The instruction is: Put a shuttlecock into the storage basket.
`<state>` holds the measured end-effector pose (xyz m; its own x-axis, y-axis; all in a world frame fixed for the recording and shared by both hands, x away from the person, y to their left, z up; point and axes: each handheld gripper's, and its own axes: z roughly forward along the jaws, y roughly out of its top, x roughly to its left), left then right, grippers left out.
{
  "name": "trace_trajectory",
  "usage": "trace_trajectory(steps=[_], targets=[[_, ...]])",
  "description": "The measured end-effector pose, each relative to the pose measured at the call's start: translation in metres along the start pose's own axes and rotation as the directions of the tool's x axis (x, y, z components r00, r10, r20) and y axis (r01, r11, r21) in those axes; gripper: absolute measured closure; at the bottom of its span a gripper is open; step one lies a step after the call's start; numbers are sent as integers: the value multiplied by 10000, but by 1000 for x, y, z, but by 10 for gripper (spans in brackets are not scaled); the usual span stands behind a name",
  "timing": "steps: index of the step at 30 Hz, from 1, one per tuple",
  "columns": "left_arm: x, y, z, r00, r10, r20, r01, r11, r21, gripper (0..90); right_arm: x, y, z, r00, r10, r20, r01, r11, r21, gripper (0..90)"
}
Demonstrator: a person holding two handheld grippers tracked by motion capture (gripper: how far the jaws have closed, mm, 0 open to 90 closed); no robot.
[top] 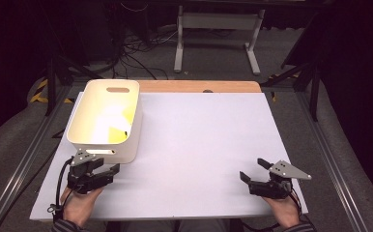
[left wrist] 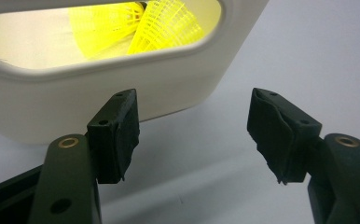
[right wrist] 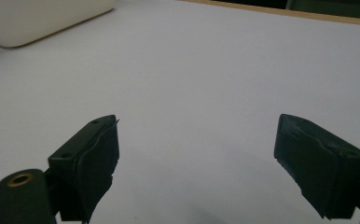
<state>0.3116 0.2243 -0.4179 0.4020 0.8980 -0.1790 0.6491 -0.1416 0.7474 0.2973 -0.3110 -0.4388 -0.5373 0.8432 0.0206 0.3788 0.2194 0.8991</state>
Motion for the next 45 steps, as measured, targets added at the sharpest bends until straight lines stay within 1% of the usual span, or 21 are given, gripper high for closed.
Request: trace_trajectory(steps=[7,11,15,17,20,22,26,28,29,30,31,36,41,45], targets=[[2,-1,1,10000,-79,-21,78,9999,-144,344,-1,-1,-2,10000,56,45,-56,10000,-22,142],[1,-2,2,10000,-31,-6,31,10000,-86,341,-1,-1,-2,10000,54,41,-54,10000,17,142],[2,-3,4,9999,-79,-122,76,9997,-252,339,-1,-1,-2,10000,92,38,-92,10000,20,142],[3,-3,5,9999,-76,-127,74,9998,-160,340,-2,-1,-2,9999,101,74,-101,9999,23,141],[2,-4,6,9998,-95,-152,92,9997,-221,340,-2,-2,-2,9999,153,43,-153,9999,18,141],[2,-4,5,10000,-40,-87,38,9998,-189,340,-2,-2,-2,9999,128,53,-128,9999,13,141],[1,-6,5,9999,-61,-161,54,9993,-382,339,-2,-1,-2,9999,144,51,-144,9999,-5,141],[1,-7,5,9998,-90,-177,83,9992,-404,340,-2,-2,-2,9999,145,43,-145,9999,-1,141],[1,-7,5,9998,-97,-160,91,9993,-358,340,-2,-2,-2,9999,136,32,-136,9999,16,141],[2,-7,5,9999,-11,-121,8,9997,-236,339,-2,-2,-2,9999,138,33,-138,9999,18,141],[2,-7,5,9999,-14,-126,11,9997,-245,339,-2,-1,-2,9999,133,33,-133,9999,14,141],[2,-8,5,9999,-33,-166,25,9990,-446,338,-2,-2,-2,9999,143,41,-143,9999,31,141],[2,-8,4,9998,-115,-143,107,9986,-524,337,-2,-2,-1,10000,86,34,-86,9999,63,141],[3,-9,2,9999,-97,-127,90,9987,-511,337,-2,-1,-1,10000,96,10,-96,9999,72,141]])
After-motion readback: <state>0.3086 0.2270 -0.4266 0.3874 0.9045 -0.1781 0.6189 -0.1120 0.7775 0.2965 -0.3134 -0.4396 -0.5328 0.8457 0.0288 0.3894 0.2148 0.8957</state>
